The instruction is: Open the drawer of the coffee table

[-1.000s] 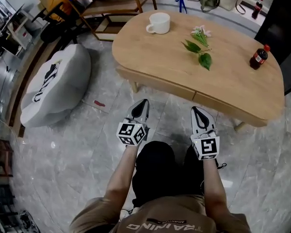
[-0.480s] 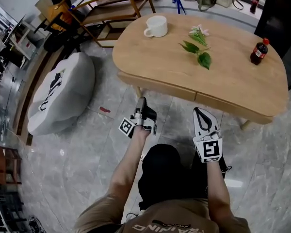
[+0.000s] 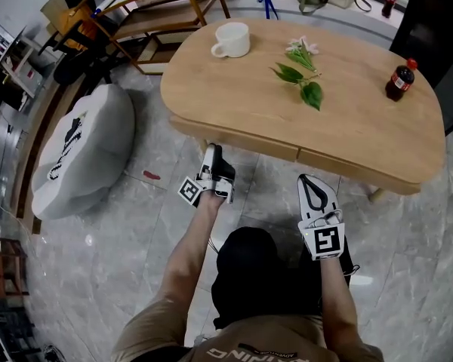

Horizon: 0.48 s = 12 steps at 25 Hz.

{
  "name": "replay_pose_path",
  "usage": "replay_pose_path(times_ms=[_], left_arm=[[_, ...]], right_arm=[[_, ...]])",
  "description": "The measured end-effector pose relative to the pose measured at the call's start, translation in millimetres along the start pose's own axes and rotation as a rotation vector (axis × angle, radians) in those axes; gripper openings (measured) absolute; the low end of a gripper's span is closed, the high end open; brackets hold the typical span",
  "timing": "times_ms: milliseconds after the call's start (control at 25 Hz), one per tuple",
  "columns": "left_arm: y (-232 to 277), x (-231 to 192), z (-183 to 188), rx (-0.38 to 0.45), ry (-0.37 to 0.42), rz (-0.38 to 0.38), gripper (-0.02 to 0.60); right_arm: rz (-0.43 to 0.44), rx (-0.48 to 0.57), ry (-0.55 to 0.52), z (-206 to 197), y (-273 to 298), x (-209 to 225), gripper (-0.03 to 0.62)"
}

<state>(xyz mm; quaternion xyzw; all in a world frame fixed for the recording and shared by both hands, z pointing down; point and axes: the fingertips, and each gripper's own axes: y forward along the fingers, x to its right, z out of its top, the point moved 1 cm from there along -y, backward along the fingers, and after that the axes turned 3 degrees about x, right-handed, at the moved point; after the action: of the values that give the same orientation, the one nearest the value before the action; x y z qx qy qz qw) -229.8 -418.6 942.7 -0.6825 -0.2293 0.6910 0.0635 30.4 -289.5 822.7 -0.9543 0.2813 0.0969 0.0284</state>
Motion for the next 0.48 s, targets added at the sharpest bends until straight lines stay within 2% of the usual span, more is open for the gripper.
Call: replay_pose_path(times_ms=[240, 480], left_arm=[[29, -3, -12, -0.039, 0.027, -0.081, 0.292], [32, -4, -17, -0.039, -0.043, -0.166, 0.294]], right_arm=[[0.016, -0.018, -0.010, -11, 5, -5, 0.005], [0.036, -0.032, 0.003, -18, 6, -11, 0.005]])
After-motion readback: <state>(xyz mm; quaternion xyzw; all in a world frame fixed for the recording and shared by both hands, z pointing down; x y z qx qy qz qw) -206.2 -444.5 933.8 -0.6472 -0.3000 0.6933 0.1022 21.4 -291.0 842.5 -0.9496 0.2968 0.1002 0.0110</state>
